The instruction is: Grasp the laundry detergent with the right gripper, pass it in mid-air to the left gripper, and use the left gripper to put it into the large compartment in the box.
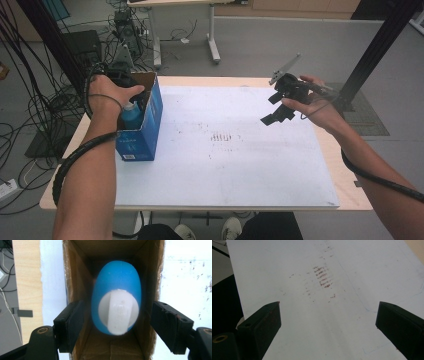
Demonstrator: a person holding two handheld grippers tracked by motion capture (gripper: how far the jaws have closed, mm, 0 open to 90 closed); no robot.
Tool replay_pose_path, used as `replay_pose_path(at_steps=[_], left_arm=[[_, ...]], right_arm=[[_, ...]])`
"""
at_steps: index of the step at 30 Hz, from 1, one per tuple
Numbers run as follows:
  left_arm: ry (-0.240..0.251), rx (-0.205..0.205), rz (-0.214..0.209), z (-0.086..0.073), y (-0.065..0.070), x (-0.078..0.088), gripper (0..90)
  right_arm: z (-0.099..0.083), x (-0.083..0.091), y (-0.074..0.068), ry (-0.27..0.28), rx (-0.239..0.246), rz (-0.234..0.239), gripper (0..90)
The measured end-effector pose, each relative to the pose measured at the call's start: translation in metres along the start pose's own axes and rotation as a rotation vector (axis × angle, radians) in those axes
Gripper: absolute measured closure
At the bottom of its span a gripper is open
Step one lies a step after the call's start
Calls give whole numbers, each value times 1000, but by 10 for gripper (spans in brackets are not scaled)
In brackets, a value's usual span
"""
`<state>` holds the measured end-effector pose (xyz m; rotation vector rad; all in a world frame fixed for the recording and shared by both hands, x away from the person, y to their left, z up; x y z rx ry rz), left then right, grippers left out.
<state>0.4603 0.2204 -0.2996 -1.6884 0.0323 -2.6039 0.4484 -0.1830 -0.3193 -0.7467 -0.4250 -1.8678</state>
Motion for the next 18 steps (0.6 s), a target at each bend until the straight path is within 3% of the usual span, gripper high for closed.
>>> replay_pose_path(at_steps=[10, 18], left_arm=[[35, -28, -21, 11, 9, 19, 219], [55, -56, -48, 21, 25, 30, 183]], right_arm=[[-1, -2, 4, -11, -17, -7, 57], [-1, 0, 9, -24, -29, -21, 56]])
Point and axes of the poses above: each handheld gripper's, and its own axes: x roughly backward along the jaws, z roughly out of its top, y roughly to its right, the point moved 8 cm from there along -x, roughly forward along the jaws, and after that the axes turned 15 degrees about y, right-handed, at the moved point
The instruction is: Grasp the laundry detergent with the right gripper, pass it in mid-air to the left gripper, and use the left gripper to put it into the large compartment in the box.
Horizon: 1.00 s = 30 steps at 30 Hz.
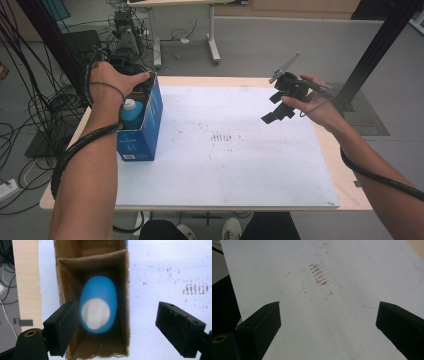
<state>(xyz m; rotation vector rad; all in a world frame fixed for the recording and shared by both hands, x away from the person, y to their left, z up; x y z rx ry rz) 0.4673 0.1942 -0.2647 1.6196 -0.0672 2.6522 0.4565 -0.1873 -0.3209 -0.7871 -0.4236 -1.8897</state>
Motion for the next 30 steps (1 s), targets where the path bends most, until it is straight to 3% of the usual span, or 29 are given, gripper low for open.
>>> replay_pose_path(at_steps=[9, 30], left_arm=[[29, -43, -25, 15, 22, 9, 162], [38, -116, -81, 31, 72, 3, 133]], right_arm=[[1, 2, 5, -2, -16, -17, 55], [-9, 8, 27, -34, -69, -68, 54]])
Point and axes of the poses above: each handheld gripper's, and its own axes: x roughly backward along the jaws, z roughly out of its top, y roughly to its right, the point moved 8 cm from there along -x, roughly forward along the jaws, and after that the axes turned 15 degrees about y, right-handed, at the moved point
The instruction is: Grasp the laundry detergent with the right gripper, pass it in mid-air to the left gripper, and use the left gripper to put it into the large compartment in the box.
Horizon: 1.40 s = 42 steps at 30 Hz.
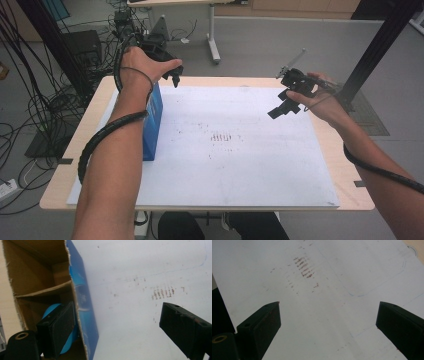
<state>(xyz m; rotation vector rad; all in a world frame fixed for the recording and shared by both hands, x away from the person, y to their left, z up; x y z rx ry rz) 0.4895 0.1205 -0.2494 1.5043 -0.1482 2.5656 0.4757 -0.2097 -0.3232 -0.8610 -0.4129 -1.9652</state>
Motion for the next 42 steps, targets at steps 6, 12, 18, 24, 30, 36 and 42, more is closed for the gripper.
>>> replay_pose_path(at_steps=[6, 12, 18, 24, 30, 36, 42], left_arm=[[-8, -15, -23, 0, 17, -6, 133], [-8, -28, -49, 1, 32, -10, 134], [-15, -43, -61, 2, 43, -13, 134], [-19, -55, -64, 1, 50, -15, 134], [-24, -58, -67, 0, 53, -18, 134], [-25, -58, -73, -1, 54, -18, 134], [-24, -59, -78, -2, 54, -19, 134]], right_arm=[[2, 3, 9, -20, -21, -27, 54], [3, 9, 19, -24, -48, -74, 57], [4, 13, 27, -30, -71, -95, 57], [5, 16, 31, -26, -79, -106, 57], [6, 16, 29, -28, -77, -103, 57], [7, 19, 28, -27, -71, -107, 57], [7, 20, 27, -30, -73, -111, 57]])
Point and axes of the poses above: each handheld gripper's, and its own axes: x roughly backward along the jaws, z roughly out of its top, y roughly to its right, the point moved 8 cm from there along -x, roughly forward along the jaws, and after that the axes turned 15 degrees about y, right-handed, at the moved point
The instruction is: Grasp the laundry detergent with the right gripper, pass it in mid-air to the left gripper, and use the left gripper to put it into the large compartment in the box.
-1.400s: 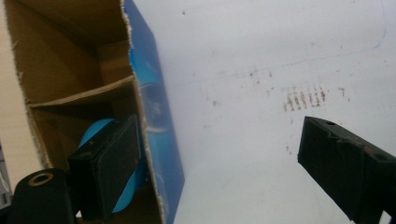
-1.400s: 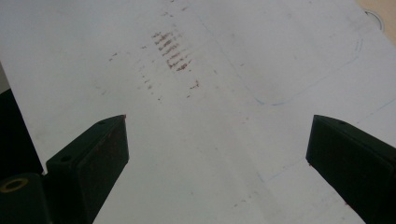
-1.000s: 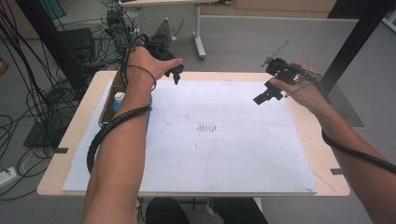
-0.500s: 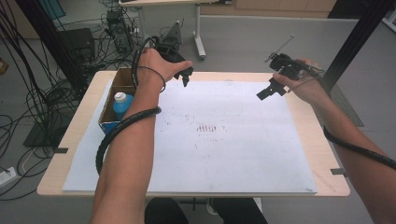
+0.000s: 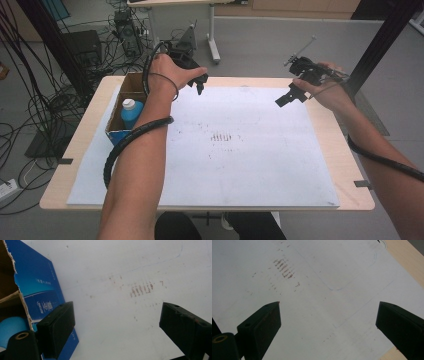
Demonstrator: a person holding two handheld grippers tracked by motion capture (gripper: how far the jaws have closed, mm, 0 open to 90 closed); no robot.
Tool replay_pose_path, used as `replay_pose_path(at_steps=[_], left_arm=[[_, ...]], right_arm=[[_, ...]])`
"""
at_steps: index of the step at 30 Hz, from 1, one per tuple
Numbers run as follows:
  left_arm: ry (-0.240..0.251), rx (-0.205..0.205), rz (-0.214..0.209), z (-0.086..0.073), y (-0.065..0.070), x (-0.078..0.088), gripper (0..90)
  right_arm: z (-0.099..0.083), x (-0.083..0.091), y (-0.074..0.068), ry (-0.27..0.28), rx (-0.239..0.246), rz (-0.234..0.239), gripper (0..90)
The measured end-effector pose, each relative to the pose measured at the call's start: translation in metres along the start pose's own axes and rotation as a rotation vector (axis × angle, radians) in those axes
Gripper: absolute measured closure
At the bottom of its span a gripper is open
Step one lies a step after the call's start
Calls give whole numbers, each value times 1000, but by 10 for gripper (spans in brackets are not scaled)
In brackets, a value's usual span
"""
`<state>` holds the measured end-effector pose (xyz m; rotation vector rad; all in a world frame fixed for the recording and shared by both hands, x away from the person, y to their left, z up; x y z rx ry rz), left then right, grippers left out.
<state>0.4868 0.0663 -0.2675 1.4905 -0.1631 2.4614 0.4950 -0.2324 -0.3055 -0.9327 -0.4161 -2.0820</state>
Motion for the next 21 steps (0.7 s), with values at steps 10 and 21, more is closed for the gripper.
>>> replay_pose_path(at_steps=[10, 21], left_arm=[[1, 0, 0, -1, -3, 2, 135], [-1, -4, 3, -2, -3, 5, 135]], right_arm=[[0, -2, -2, -8, 2, 3, 57], [1, -3, -5, -3, 4, 7, 57]])
Point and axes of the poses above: each handheld gripper's, and its own axes: x roughly backward along the jaws, z roughly out of its top, y roughly to its right, the point moved 8 cm from there along -x, roughly forward along the jaws, and after that the axes turned 15 degrees about y, right-handed, at the moved point
